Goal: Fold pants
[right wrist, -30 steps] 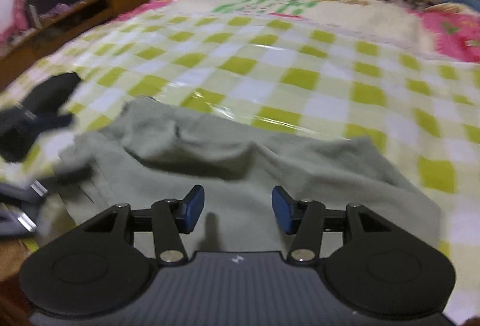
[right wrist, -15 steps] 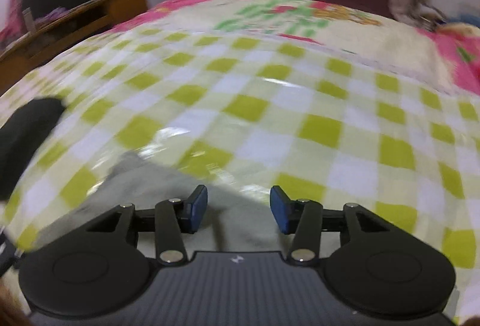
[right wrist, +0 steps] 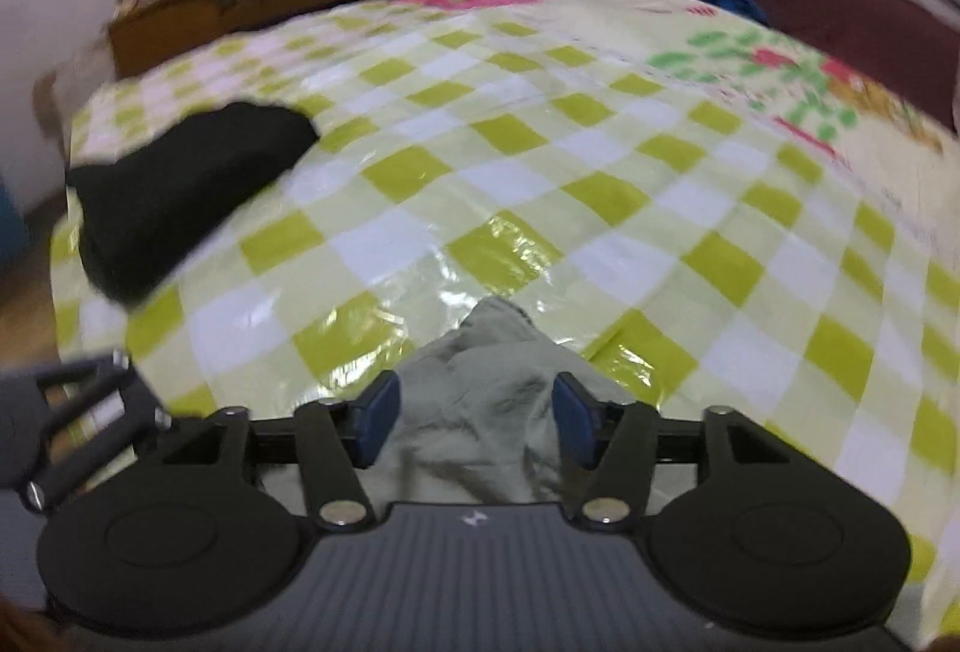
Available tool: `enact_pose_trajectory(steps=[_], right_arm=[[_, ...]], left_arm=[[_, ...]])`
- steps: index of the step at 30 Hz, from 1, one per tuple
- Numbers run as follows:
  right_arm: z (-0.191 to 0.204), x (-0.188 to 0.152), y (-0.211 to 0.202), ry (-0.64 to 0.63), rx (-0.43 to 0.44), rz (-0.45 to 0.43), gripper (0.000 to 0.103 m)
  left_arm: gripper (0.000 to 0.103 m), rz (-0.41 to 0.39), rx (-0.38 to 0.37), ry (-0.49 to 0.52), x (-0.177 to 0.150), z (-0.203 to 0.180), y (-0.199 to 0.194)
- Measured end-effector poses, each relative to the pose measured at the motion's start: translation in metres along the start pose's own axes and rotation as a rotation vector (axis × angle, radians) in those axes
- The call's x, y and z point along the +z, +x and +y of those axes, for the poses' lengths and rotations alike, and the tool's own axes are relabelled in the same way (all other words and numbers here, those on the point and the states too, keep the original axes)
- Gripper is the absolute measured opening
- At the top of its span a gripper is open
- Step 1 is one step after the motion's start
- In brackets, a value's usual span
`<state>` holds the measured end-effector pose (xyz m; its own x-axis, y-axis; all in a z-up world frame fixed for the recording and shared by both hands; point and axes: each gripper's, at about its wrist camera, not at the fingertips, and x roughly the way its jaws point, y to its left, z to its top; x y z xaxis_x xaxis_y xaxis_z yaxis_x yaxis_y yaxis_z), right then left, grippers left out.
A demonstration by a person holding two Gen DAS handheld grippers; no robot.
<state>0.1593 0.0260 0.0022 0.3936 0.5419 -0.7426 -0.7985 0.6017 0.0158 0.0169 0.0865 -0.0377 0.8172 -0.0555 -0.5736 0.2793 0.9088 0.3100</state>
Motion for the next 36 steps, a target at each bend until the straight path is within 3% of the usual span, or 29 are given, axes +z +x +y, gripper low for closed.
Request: enact_pose_trajectory(steps=[7, 12, 15, 18, 22, 25, 28, 31, 34, 36], right_arm=[[0.007, 0.011, 0.039, 0.010, 0.035, 0.071, 0.061], [0.017, 0.006, -0.013, -0.035, -0.026, -0.061, 0.061], [0.036, -0.010, -0.028, -0.088, 0.024, -0.029, 0.060], [0.053, -0.026, -0.012, -0.127, 0.034, 0.028, 0.056], [0.054, -0.030, 0.011, -0.072, 0.041, 0.071, 0.036], [0.044, -0.023, 0.015, 0.022, 0.056, 0.067, 0.013], [0.038, -0.023, 0.009, 0.081, 0.074, 0.068, 0.006], [0.053, -0.027, -0.008, 0.008, 0.078, 0.045, 0.006], [0.085, -0.040, -0.025, -0.209, 0.059, 0.005, 0.006], [0.095, -0.048, -0.017, -0.279, 0.048, 0.016, 0.007]], left_arm=[[0.084, 0.001, 0.009, 0.011, 0.004, -0.002, 0.011], [0.084, -0.012, 0.003, -0.024, 0.000, 0.001, -0.002], [0.084, -0.015, -0.001, -0.028, -0.008, 0.002, -0.015], [0.084, 0.005, -0.020, -0.045, -0.018, 0.003, -0.030], [0.085, 0.019, -0.023, -0.077, -0.024, 0.001, -0.042], [0.085, 0.019, -0.036, -0.103, -0.024, 0.002, -0.042], [0.085, -0.001, -0.032, -0.091, -0.024, 0.001, -0.047], [0.085, -0.012, -0.028, -0.089, -0.028, 0.003, -0.054], [0.085, -0.010, -0.031, -0.101, -0.028, 0.008, -0.053], [0.085, -0.002, -0.042, -0.108, -0.028, 0.010, -0.052]])
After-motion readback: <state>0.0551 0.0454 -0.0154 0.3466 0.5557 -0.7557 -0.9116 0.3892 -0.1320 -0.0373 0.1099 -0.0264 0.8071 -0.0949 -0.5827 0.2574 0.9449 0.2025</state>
